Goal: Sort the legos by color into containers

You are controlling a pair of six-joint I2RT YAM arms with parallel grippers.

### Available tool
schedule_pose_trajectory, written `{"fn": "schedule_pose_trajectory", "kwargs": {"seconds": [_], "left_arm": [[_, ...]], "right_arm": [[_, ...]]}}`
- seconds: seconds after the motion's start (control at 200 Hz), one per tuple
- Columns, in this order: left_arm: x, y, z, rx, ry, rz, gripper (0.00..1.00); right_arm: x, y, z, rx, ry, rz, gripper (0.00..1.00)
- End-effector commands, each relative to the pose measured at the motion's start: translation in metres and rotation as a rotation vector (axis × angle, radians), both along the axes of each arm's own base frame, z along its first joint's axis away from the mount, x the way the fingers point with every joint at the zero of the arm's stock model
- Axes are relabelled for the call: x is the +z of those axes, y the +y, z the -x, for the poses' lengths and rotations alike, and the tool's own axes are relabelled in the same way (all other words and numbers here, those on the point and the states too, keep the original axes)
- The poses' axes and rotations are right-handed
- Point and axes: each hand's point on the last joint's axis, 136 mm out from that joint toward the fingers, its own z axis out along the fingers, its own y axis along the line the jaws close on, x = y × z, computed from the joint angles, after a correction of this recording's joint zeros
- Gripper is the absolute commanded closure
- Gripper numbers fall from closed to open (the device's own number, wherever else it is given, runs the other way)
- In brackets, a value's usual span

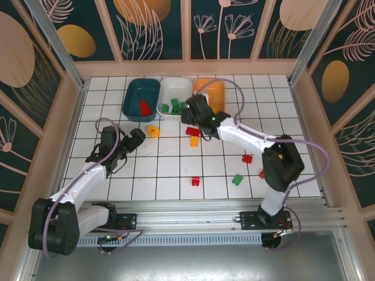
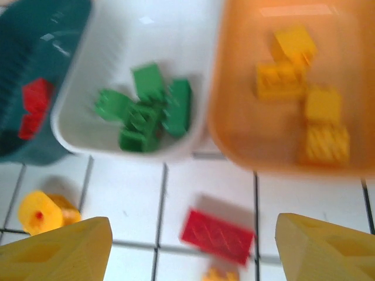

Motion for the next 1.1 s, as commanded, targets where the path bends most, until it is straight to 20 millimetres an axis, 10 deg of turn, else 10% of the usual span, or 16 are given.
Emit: {"fn": "schedule_pose_trajectory", "kwargs": {"seconds": [0.0,0.18,0.565,0.776,1.096], "left_arm": [[0.009,-0.003,-0.01,0.029,-0.046,0.061,0.03],[0.012,-0.032,-0.014,-0.078,-0.075,0.203,0.12],[0.0,-0.029,0.003,-0.087,-0.044,0.179,0.1],[-0.003,-0.033,0.002,-0.101,-0.032,0.195,0.11],[-0.005,-0.038,-0.001,-0.114,-0.026,0.226,0.12]], "right_arm": [[-0.046,-0.015,0.029,-0.126,0.09,-0.044,0.23],[-0.08,0.004,0.043,-0.034,0.177,-0.048,0.23],[-0.128,0.019,0.029,-0.049,0.227,0.044,0.39],[-0.113,0.021,0.031,-0.031,0.164,0.039,0.71],[-0.029,0.006,0.025,-0.025,-0.016,-0.005,0.76]]}}
